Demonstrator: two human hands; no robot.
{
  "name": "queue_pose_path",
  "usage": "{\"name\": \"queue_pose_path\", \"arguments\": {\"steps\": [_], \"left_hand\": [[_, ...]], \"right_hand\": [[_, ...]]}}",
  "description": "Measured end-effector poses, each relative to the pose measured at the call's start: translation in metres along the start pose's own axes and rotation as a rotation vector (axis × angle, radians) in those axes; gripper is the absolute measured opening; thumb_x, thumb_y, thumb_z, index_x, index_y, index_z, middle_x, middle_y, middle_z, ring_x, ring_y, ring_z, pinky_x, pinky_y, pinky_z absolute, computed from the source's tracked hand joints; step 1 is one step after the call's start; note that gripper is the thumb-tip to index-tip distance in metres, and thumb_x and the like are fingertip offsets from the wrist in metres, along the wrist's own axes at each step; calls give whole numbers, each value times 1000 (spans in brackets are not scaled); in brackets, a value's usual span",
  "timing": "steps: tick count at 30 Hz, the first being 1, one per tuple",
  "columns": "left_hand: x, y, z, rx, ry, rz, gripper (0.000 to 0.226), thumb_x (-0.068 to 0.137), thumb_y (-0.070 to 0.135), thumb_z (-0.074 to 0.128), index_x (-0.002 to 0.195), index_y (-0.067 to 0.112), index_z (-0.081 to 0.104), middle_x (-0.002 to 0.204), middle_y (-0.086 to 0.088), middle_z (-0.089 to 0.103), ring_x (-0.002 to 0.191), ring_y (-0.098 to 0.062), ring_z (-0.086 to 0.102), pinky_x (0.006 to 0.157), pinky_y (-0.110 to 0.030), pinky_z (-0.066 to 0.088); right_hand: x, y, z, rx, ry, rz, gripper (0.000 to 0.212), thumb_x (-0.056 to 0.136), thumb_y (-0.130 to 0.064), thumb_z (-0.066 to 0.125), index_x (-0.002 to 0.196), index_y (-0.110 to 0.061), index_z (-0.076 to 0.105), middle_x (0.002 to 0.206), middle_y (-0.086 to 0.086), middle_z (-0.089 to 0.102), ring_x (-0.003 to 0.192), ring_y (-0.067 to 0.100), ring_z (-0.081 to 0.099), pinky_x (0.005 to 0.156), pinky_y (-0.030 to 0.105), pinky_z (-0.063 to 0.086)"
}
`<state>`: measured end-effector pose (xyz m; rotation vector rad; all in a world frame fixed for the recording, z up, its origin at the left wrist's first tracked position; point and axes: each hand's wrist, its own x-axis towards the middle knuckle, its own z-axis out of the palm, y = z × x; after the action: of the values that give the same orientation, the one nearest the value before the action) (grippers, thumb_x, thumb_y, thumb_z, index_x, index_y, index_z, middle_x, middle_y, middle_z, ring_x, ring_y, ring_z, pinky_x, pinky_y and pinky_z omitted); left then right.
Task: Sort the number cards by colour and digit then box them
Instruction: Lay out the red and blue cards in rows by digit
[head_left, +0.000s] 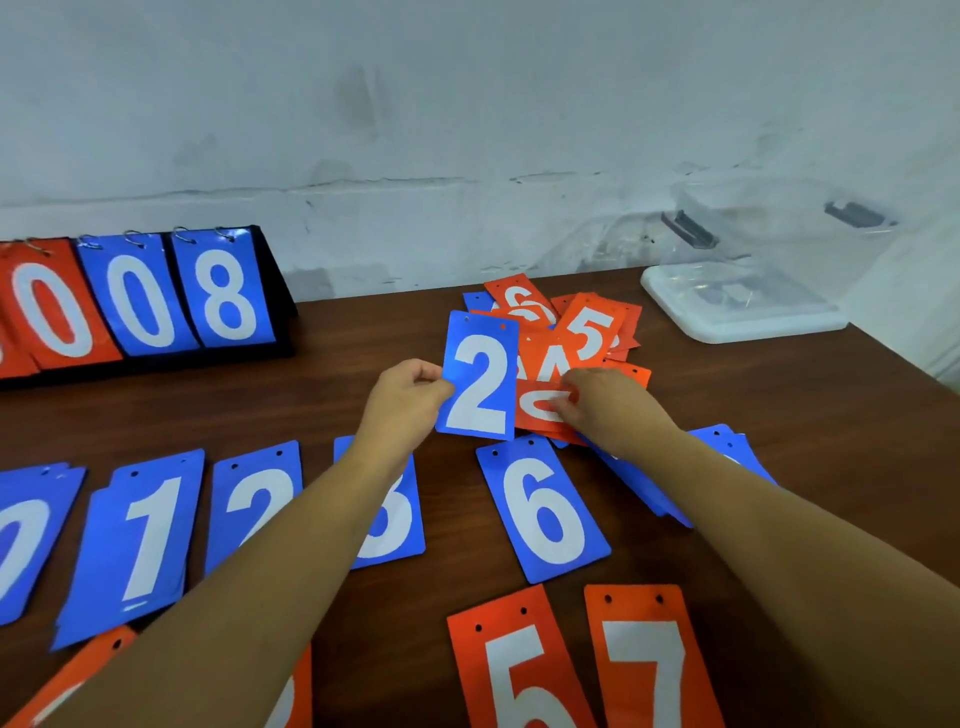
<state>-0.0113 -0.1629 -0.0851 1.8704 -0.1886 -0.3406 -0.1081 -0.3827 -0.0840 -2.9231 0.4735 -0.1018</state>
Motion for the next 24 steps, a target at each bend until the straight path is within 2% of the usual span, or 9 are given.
{"name": "queue_pose_path", "arguments": {"steps": [2, 5, 8, 11, 12, 17, 20, 22, 24], "left_hand": [[-1, -2, -4, -12, -2, -7, 7, 91, 29, 68, 91, 24, 64, 92, 6, 74, 82, -9, 74, 67, -31, 62], [-5, -2, -7, -11, -8, -25, 9, 91, 30, 68, 91, 22, 63, 92, 5, 74, 81, -9, 74, 68, -32, 63], [-13, 4, -8, -56, -41, -52, 9, 94, 25, 65, 92, 18, 60, 95, 1, 74, 80, -10, 74, 68, -33, 62], [-28, 15, -11, -174, -111, -115, 7, 98, 18, 58, 100, 12, 56, 101, -5, 73, 84, -17, 75, 63, -32, 61], [-36, 19, -13, -253, -149, -140, 8, 99, 15, 55, 103, 9, 54, 104, -8, 73, 85, -20, 75, 64, -34, 61], [-79, 30, -22, -694, -350, -184, 16, 101, 4, 39, 111, 3, 51, 105, -23, 73, 87, -32, 74, 65, -40, 60], [-104, 22, -29, -732, -339, -176, 21, 102, 10, 44, 118, 4, 55, 111, -19, 72, 85, -30, 71, 68, -40, 59], [-122, 15, -35, -743, -335, -161, 22, 99, 11, 53, 119, 6, 59, 112, -16, 72, 83, -28, 70, 62, -36, 57], [-137, 8, -42, -732, -314, -107, 29, 95, 6, 59, 124, 9, 61, 115, -15, 71, 88, -28, 70, 56, -33, 53]], "right_hand": [[-1, -3, -4, -144, 13, -59, 24, 100, -31, 47, 114, -15, 59, 111, 9, 64, 88, 20, 56, 75, 33, 46], [-5, 1, -6, -280, 108, -55, 28, 98, -19, 53, 125, -12, 56, 123, 9, 58, 106, 24, 58, 89, 33, 48], [-17, -4, -25, -247, 467, -12, 38, 102, -31, 34, 114, -14, 65, 122, 5, 59, 111, 24, 54, 96, 34, 41], [-38, -33, -44, 32, 889, -111, 33, 95, -29, 48, 85, -7, 71, 102, 11, 63, 92, 29, 55, 82, 41, 45], [-49, -47, -46, 129, 922, -150, 29, 92, -28, 54, 83, -6, 71, 101, 12, 63, 91, 29, 55, 80, 42, 46], [-106, -93, -25, 254, 708, -394, 23, 91, -27, 60, 86, -9, 74, 106, 8, 67, 100, 28, 60, 84, 44, 48], [-132, -103, -15, 291, 628, -437, 12, 86, -21, 70, 92, -12, 75, 108, 5, 69, 103, 25, 62, 85, 47, 49], [-148, -113, -11, 315, 602, -490, 13, 85, -21, 72, 95, -13, 76, 108, 2, 69, 106, 21, 62, 88, 43, 49], [-165, -125, -10, 354, 569, -519, 21, 88, -30, 66, 98, -15, 77, 112, 0, 69, 111, 18, 60, 93, 41, 46]]}}
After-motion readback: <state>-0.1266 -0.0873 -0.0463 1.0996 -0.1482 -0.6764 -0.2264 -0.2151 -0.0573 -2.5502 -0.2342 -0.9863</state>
